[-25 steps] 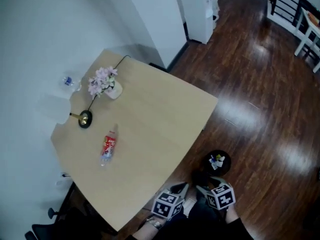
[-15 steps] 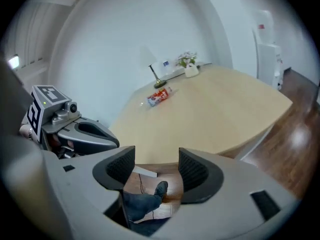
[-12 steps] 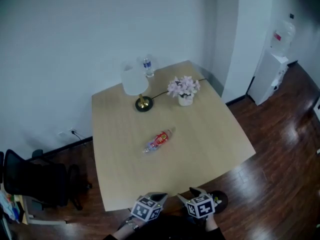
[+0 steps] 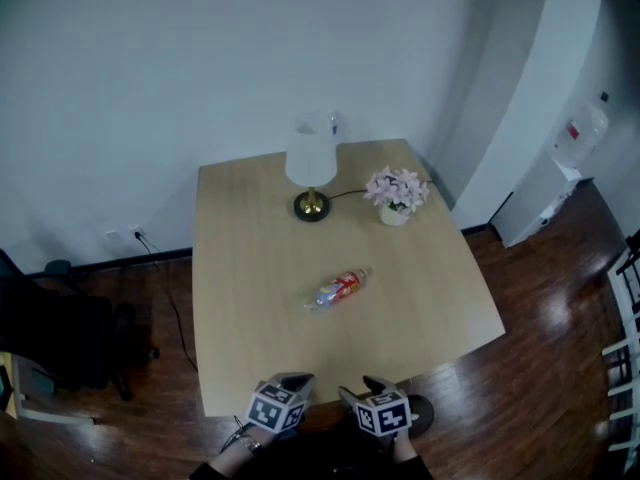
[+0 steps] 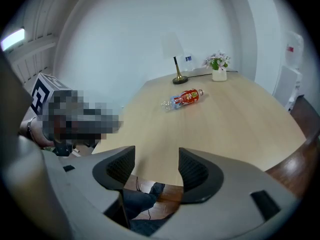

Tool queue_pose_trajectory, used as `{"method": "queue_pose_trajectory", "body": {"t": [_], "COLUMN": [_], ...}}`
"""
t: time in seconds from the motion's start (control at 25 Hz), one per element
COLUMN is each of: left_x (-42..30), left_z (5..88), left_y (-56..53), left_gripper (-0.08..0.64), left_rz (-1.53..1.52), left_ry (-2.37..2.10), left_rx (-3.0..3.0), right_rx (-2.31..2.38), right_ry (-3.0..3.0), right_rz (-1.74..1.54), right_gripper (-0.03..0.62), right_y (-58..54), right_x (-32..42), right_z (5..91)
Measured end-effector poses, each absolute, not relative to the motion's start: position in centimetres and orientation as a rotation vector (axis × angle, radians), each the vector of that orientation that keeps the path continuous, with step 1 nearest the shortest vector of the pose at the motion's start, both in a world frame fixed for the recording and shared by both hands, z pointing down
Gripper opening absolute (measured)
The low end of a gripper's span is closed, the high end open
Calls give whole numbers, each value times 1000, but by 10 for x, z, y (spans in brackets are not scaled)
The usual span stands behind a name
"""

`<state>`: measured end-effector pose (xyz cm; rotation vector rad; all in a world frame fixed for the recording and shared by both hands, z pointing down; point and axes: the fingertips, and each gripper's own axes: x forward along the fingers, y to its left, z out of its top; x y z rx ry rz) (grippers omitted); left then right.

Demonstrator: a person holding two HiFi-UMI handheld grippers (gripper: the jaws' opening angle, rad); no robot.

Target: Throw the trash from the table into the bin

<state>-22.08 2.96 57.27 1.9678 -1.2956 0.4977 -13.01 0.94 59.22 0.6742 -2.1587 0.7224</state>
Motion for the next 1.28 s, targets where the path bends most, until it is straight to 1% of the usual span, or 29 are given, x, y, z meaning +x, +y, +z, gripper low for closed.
{"method": "queue_pose_trajectory", "body": {"t": [0.44,0.64,0.88,1.0,1.28], "left_x": [-298,-317,-337,-350,-384], "left_z": [572,577,574,570,561], "left_y": [37,32,19,16,-7], "left_gripper": [5,5,5,5,5], "left_rz": [511,513,547,591,638], "left_ry": [-1276,-1279,-1331,-1351,-1417], "left_rx": [2057,2023,1963,1937,1870], "right_rx": [916,1153,1254,1302,1365], "right_ry": [-2133,-2125,-2101,-2067,-1917], "right_rz": [802,930,1082,1170,1312], "right_gripper": [283,284,336,356,357], "right_y": [-6,-66,-144,-180,-228], "right_x": [-201,-223,-244,-253,-265], "right_z": [595,584,594,606,653]}}
